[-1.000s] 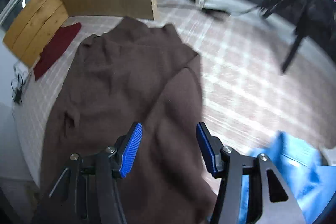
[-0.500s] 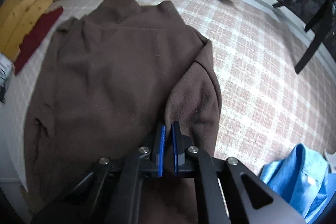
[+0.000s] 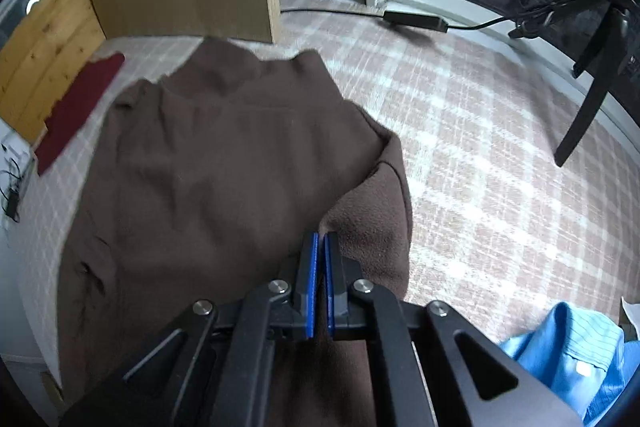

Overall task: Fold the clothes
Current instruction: 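Grasp the brown garment edge with the left tool while the right tool holds its edge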

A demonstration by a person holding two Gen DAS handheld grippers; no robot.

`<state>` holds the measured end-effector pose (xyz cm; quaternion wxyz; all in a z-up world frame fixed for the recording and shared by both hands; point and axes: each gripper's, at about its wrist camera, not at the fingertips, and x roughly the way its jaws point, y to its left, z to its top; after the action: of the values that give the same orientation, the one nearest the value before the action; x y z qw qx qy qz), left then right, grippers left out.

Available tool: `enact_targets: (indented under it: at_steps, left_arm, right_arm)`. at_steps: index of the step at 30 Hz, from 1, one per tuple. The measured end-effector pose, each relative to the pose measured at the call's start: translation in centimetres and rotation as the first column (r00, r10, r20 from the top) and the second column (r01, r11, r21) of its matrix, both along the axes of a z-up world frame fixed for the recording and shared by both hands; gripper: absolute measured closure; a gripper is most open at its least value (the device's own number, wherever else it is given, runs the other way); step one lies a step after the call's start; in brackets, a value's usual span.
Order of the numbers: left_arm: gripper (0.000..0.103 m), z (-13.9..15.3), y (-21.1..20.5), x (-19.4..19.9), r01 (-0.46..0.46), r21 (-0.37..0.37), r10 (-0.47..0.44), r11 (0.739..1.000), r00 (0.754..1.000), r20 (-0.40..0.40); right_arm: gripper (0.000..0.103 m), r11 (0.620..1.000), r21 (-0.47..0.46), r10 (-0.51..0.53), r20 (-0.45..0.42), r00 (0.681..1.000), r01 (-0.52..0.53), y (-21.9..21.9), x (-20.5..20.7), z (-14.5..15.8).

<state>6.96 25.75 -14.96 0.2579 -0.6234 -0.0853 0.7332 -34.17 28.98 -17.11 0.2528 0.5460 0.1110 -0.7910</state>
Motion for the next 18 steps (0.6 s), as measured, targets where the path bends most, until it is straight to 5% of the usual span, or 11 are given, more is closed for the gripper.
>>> enact_targets:
  at_steps: [10, 14, 16, 17, 18]
  left_arm:
    - [0.101, 2.4, -0.1, 0.4, 0.010, 0.049, -0.007, 0.999, 0.998, -0.061]
    - [0.080, 1.4, -0.4, 0.0, -0.021, 0.013, 0.022, 1.000, 1.000, -0.021]
    - [0.083, 0.9, -0.1, 0.1, -0.007, -0.003, 0.006, 1.000, 1.000, -0.029]
    - [0.101, 0.6, 0.1, 0.2, 0.010, -0.012, -0.010, 1.000, 0.999, -0.036]
    - [0.101, 0.3, 0.2, 0.3, 0.025, -0.021, -0.026, 0.999, 0.999, -0.042]
  right_arm:
    - [0.099, 0.999, -0.026, -0.030, -0.044, 0.999, 0.029, 1.6, -0.2, 2.4]
    - [0.099, 1.000, -0.016, -0.027, -0.060, 0.998, 0.026, 1.1, -0.2, 2.3]
    - [0.099, 0.999, -0.019, -0.027, -0.072, 0.997, 0.026, 0.9, -0.1, 2.3]
    - [0.099, 0.999, -0.025, -0.028, -0.081, 0.996, 0.026, 0.8, -0.1, 2.4]
    - [0.099, 0.999, -0.033, -0.032, -0.098, 0.995, 0.029, 0.8, -0.1, 2.6]
